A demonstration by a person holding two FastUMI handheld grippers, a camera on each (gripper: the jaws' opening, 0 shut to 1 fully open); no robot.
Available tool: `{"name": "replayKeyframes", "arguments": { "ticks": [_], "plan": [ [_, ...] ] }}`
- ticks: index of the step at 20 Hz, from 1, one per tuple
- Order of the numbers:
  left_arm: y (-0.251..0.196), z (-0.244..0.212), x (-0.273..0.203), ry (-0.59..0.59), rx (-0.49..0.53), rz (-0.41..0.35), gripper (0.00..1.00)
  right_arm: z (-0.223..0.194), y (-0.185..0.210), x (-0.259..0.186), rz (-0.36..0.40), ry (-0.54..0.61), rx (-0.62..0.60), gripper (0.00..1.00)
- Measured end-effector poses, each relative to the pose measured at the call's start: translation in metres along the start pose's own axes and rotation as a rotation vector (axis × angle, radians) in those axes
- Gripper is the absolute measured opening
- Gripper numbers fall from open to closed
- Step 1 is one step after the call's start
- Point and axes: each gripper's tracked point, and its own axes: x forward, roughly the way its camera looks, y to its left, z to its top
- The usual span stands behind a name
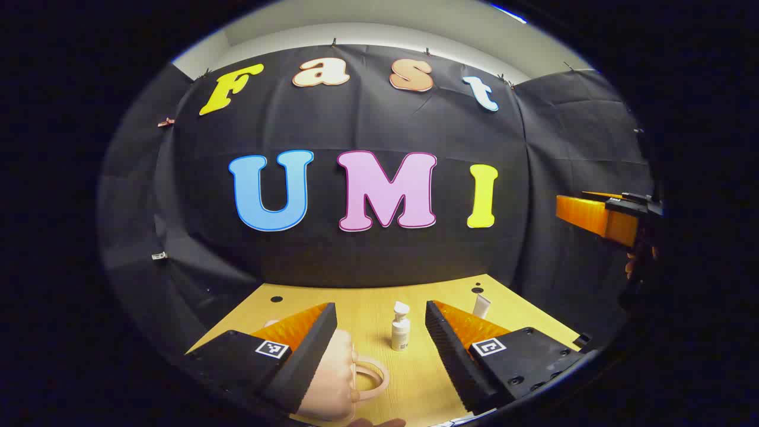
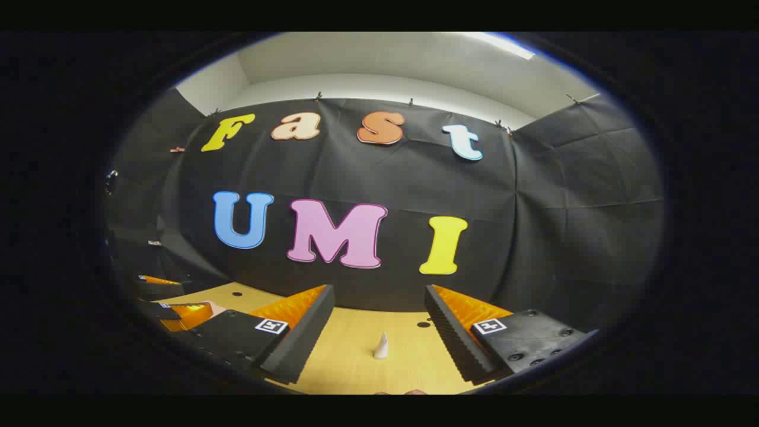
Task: First open the suitcase, pack the skin care products into it, and then close the suitcase.
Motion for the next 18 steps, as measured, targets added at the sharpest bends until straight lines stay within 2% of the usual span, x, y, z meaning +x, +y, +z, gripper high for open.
{"name": "replayKeyframes", "arguments": {
  "ticks": [7, 18],
  "plan": [
    [-0.008, -0.019, 0.005, 0.064, -0.006, 0.043, 0.96, -0.009, -0.024, -0.002, 0.005, 0.013, -0.006, 0.98],
    [-0.034, -0.057, 0.021, 0.167, 0.036, 0.018, 0.96, -0.03, -0.051, -0.003, -0.02, 0.05, 0.003, 0.98]
  ]
}}
